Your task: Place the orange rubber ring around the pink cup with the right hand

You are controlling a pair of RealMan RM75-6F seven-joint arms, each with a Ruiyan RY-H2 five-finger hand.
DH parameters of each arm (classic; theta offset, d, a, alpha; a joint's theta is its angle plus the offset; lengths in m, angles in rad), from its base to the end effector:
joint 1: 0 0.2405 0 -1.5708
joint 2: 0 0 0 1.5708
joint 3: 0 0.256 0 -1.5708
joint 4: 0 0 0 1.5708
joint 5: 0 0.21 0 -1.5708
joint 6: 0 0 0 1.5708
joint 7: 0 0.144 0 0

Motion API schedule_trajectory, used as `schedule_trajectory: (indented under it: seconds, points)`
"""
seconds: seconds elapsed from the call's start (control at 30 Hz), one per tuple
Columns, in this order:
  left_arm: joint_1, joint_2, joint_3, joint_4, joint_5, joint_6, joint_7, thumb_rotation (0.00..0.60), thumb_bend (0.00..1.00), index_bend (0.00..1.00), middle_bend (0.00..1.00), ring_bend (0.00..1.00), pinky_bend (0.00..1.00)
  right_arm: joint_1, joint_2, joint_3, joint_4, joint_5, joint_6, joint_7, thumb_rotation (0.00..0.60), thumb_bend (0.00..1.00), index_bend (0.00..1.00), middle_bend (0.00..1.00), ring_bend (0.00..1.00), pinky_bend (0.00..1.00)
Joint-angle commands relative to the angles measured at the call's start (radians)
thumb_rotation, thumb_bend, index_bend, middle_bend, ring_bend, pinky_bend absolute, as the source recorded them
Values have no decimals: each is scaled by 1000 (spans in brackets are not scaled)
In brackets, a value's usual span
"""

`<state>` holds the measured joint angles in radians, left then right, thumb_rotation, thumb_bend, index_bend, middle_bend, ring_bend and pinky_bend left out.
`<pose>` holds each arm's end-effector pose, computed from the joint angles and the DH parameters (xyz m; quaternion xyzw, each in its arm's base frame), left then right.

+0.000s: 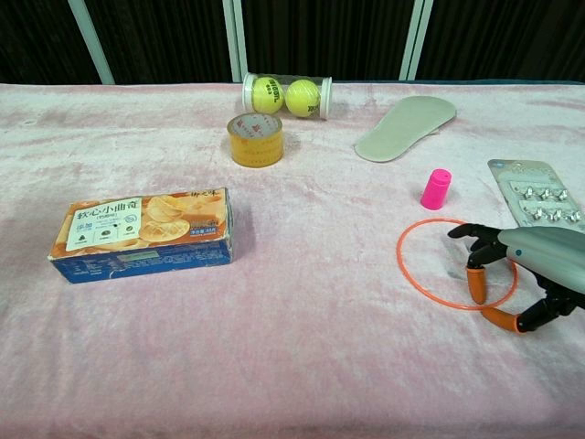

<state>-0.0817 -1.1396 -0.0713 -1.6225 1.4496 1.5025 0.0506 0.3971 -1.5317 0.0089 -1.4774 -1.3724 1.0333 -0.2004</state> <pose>-0.3117 0.1840 0.1595 -0.5744 -0.3837 -0.3856 0.6116 -0.2448 -0.2369 -0.0264 0.7332 -0.4487 0.3195 0.3989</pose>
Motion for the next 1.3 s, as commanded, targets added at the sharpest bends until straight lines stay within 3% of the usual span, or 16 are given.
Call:
schedule_trajectory:
  seconds: [0.03, 1.3]
  points:
    - [0, 0, 1, 1, 1, 0, 0, 600, 333, 191, 91, 0, 0, 1, 1, -1, -1, 1, -1, -2, 600, 313, 574, 42, 141, 160]
    - [3, 0, -2, 2, -3, 5, 7, 600, 333, 191, 89, 0, 0, 15, -3, -2, 5, 19, -21, -7, 600, 312, 574, 41, 141, 160]
